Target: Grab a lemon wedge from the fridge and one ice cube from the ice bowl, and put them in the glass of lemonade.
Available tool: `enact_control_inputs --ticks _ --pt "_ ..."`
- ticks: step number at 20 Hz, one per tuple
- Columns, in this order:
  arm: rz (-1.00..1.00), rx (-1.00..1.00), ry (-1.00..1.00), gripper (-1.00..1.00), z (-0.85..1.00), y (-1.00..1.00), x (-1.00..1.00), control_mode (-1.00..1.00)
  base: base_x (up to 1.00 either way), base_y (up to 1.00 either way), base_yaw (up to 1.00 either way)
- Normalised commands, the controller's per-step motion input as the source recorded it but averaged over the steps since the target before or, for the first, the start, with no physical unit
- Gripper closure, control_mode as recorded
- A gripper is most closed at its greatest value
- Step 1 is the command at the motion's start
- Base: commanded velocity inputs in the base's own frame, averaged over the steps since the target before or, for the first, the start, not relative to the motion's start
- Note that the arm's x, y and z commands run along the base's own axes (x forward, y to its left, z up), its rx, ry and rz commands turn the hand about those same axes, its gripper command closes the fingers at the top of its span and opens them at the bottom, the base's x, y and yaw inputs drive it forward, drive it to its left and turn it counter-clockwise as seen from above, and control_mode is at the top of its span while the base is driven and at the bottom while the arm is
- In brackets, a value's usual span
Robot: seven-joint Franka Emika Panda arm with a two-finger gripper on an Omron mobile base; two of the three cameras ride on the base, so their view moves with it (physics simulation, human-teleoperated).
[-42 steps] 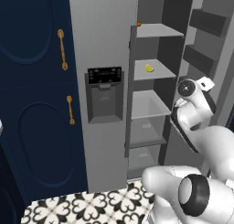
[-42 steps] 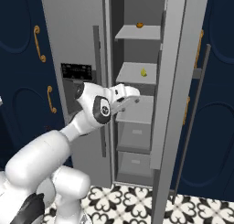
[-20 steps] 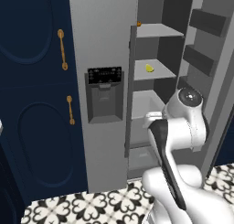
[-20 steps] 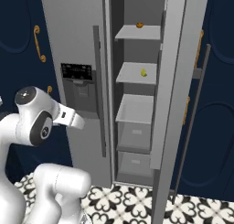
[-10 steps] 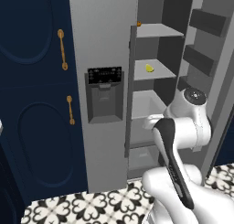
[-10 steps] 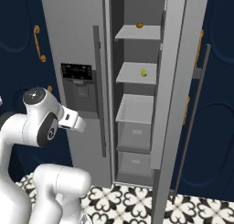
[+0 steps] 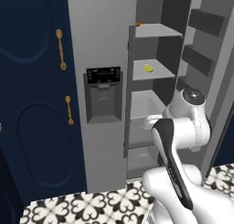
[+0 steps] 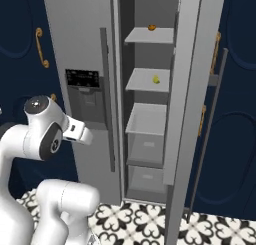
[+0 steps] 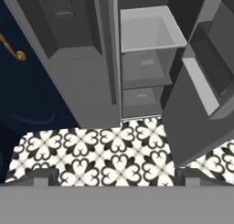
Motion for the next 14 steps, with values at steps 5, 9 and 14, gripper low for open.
enact_control_inputs --ticks 5,9,14 --pt "0.0 0.0 0.0 -1.0 0.0 0.0 0.0 1.0 0.0 -0.72 0.0" --pt "0.0 0.0 0.0 -1.0 0.0 0.0 0.0 1.0 0.08 -0.46 0.01" --pt "0.0 0.0 0.0 -1.0 0.0 0.0 0.0 1.0 0.47 0.19 0.01"
